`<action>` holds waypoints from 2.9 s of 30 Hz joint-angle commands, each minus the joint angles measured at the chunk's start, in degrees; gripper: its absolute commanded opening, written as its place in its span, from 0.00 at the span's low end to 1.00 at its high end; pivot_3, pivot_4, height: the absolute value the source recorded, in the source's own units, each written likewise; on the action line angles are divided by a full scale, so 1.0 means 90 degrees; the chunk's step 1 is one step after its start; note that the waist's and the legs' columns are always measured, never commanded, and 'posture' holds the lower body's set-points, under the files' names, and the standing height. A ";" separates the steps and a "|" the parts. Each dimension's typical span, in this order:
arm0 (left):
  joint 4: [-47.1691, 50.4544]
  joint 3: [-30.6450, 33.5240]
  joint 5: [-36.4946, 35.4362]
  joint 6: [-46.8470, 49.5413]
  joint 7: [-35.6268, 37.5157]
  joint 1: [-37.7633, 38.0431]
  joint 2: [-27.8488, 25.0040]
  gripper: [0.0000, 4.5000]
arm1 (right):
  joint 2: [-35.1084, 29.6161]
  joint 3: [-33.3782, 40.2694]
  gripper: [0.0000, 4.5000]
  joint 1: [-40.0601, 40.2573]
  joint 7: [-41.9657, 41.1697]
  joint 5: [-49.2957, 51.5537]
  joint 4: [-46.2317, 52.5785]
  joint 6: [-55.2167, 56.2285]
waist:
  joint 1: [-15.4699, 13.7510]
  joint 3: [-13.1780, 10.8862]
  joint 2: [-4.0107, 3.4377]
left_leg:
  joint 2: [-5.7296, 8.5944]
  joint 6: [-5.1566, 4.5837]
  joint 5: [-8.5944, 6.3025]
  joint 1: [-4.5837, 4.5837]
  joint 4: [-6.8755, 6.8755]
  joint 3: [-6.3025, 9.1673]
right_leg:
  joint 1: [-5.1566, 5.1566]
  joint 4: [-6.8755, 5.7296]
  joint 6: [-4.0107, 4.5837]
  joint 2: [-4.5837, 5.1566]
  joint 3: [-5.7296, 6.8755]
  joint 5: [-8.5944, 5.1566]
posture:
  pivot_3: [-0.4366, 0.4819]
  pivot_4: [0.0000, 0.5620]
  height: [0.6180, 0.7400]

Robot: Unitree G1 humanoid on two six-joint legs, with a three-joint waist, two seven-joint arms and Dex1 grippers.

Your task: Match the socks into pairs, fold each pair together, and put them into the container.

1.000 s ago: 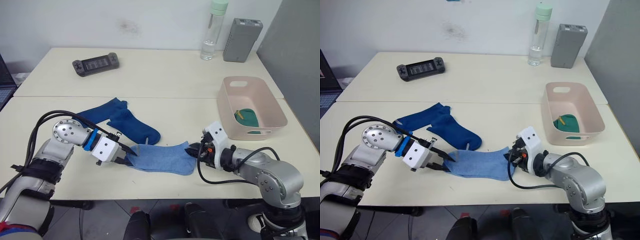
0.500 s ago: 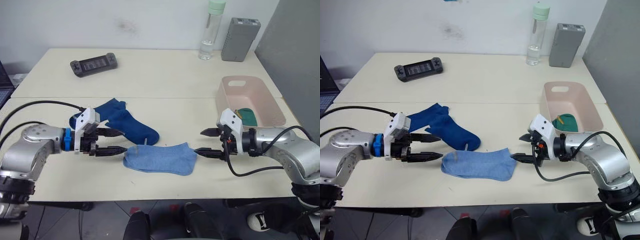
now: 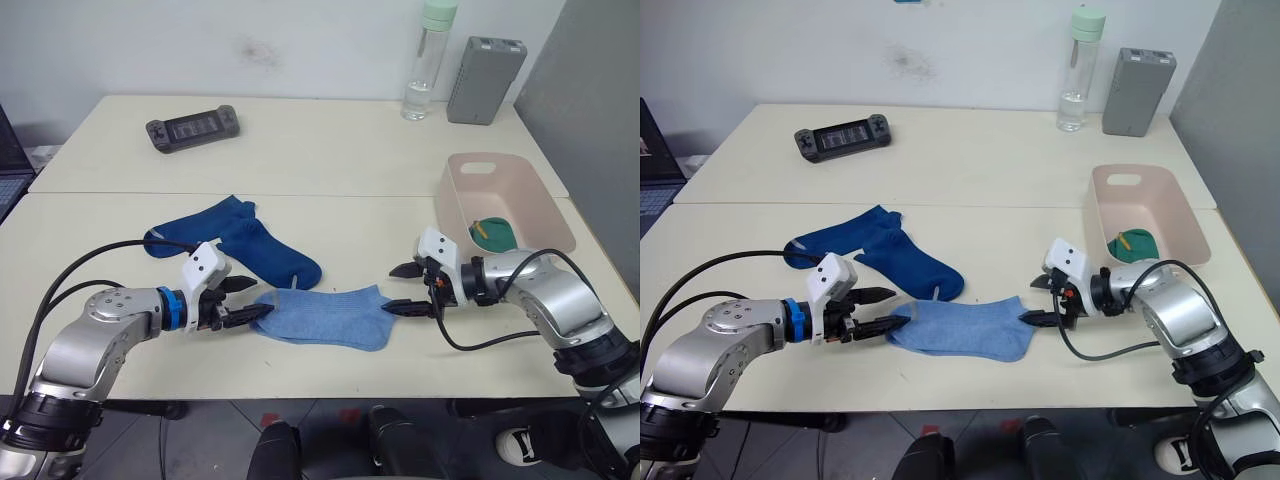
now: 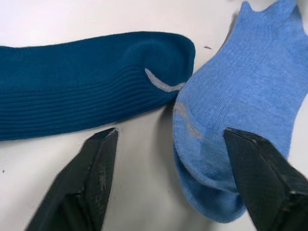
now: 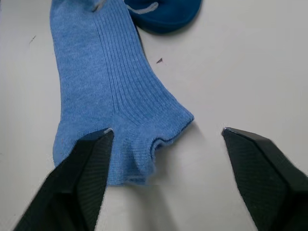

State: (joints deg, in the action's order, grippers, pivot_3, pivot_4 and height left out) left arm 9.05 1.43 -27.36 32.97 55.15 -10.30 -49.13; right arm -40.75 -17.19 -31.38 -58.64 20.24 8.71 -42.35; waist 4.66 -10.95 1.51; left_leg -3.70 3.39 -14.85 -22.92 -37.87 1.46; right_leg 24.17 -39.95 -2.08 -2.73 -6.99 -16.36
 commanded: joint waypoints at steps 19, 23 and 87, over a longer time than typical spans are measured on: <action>-0.0147 0.0184 0.0140 -0.0189 0.0623 -0.0263 -0.0008 0.00 | -0.0205 0.0501 0.00 0.0343 -0.0223 0.0486 0.0824 -0.0792 | -0.0001 0.0000 0.0000 | 0.0000 0.0000 0.0000 0.0000 -0.0001 0.0000 | -0.0001 0.0000 0.0000 0.0000 0.0000 0.0000 | 0.48 0.27 1.00; -0.0067 0.0297 0.0014 -0.0044 0.0753 -0.0280 -0.0126 0.00 | -0.0178 0.0729 0.00 0.0423 -0.0239 0.0916 0.1078 -0.1215 | 0.0000 0.0000 0.0000 | 0.0000 0.0000 0.0000 -0.0001 -0.0001 0.0001 | -0.0001 0.0000 -0.0001 0.0000 0.0000 0.0000 | 0.48 0.27 1.00; -0.0168 -0.0059 0.0350 0.0002 0.1119 -0.0317 -0.0098 0.00 | 0.0189 0.0648 0.00 0.0329 0.0658 0.0986 0.0719 -0.1218 | 0.0009 0.0000 0.0000 | 0.0001 0.0000 0.0000 -0.0001 0.0000 0.0000 | -0.0001 0.0000 -0.0001 0.0000 0.0000 0.0000 | 0.48 0.27 1.00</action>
State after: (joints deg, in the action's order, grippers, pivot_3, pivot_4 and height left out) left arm 6.48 0.33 -24.58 34.26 65.53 -12.95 -49.65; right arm -38.74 -11.97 -27.83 -52.32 28.78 13.63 -54.19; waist 4.74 -10.95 1.51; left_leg -3.70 3.39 -14.86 -22.93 -37.88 1.47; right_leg 24.17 -39.94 -2.09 -2.73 -6.98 -16.37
